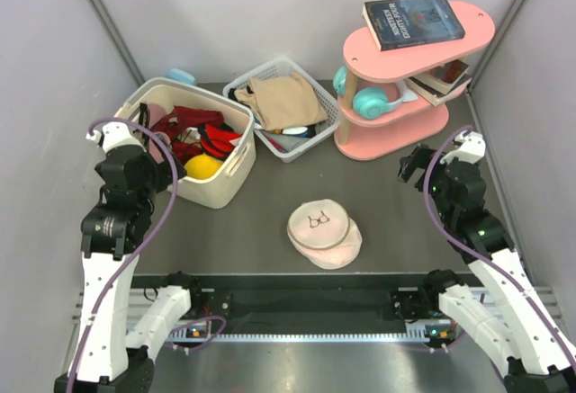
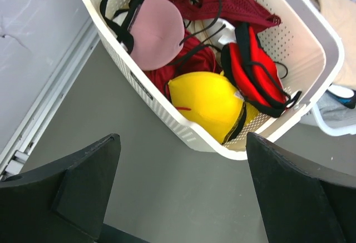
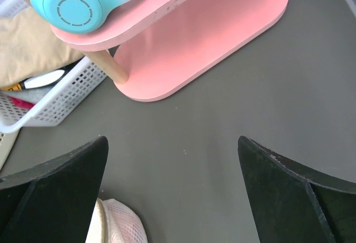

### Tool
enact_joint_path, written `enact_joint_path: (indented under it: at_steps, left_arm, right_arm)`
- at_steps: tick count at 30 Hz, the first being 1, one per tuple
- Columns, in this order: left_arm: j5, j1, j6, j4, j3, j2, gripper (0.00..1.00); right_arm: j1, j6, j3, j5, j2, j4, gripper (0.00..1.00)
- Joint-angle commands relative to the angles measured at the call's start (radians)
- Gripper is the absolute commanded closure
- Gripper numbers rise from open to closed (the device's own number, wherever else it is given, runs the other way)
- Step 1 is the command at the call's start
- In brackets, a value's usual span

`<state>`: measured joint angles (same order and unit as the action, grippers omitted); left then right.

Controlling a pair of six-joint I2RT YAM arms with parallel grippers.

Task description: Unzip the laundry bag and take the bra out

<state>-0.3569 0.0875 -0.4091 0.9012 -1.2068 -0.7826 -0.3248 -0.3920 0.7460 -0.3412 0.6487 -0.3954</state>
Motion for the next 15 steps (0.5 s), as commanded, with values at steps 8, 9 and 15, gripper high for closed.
enact_joint_path:
  at_steps: [8,9,15]
  left_arm:
    - [0.058,-0.003,0.121,-0.065,-0.158,-0.108,0.05]
    - [0.076,-0.003,0.119,-0.073,-0.165,-0.116,0.06]
    - [0.125,0.064,0.043,-0.143,-0.142,-0.152,0.11]
  right_arm:
    - [0.003,0.064,-0.005,0.071,-0.024,0.023,0.00]
    - [0.004,0.070,-0.007,0.083,-0.020,0.027,0.00]
    - [0.004,0.091,0.001,0.244,0.058,0.035,0.00]
